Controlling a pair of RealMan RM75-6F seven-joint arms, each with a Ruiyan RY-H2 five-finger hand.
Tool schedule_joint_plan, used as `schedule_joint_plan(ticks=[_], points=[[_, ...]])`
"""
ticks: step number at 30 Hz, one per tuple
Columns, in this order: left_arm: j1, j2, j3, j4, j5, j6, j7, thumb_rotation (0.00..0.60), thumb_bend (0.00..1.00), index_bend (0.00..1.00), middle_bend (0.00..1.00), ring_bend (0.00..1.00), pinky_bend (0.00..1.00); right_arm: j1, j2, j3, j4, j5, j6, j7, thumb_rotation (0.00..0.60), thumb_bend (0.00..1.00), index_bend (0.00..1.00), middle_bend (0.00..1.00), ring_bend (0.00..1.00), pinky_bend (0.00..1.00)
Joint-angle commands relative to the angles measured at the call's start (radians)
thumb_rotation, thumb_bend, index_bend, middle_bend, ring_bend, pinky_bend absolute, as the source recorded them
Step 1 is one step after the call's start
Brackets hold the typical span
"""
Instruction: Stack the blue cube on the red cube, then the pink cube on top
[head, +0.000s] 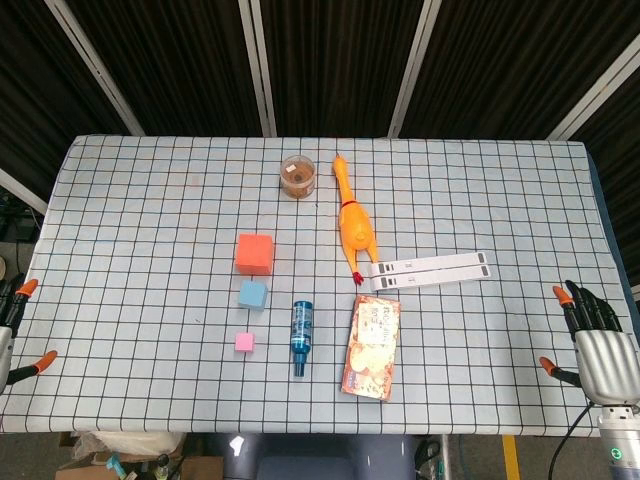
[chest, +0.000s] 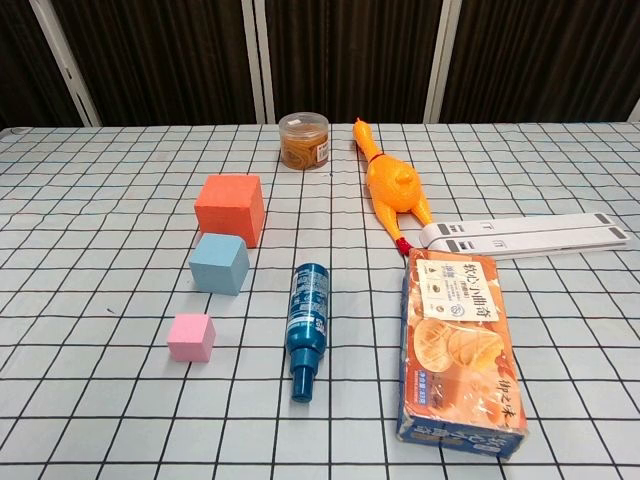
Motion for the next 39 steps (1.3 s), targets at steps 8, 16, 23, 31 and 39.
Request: schedule_joint_plan(ticks=[8, 16, 23, 31, 39], points=[[0.008, 0.011, 0.001, -0.007, 0.012, 0.018, -0.017, 0.600, 0.01, 0.00, 0.00, 0.00, 0.00, -0.002, 0.001, -0.001, 0.002, 0.000, 0.000, 0.003, 0.600, 0.04, 0.00, 0.04, 0.07, 0.13], [0.008, 0.007, 0.011, 0.001, 0.037, 0.021, -0.022, 0.600, 0.01, 0.00, 0.00, 0.00, 0.00, -0.008, 0.009, 0.003, -0.003, 0.002, 0.012, 0.021, 0.600, 0.04, 0.00, 0.04, 0.07, 0.13], [0.003, 0.006, 0.007, -0.012, 0.020, 0.005, -0.008, 0.600, 0.01, 0.00, 0.00, 0.00, 0.00, -0.010, 0.010, 0.002, 0.005, -0.002, 0.015, 0.030, 0.600, 0.04, 0.00, 0.04, 0.07, 0.13], [-0.003, -0.004, -0.004, -0.002, 0.034, 0.020, -0.017, 0.600, 0.01, 0.02, 0.00, 0.00, 0.00, -0.012, 0.013, 0.001, 0.002, -0.002, 0.013, 0.043, 0.600, 0.04, 0.00, 0.04, 0.07, 0.13], [-0.092, 0.112, -0.048, -0.158, -0.011, -0.113, -0.013, 0.600, 0.01, 0.05, 0.04, 0.00, 0.00, -0.013, 0.021, 0.000, 0.001, -0.006, 0.014, 0.064, 0.600, 0.04, 0.00, 0.04, 0.07, 0.13]])
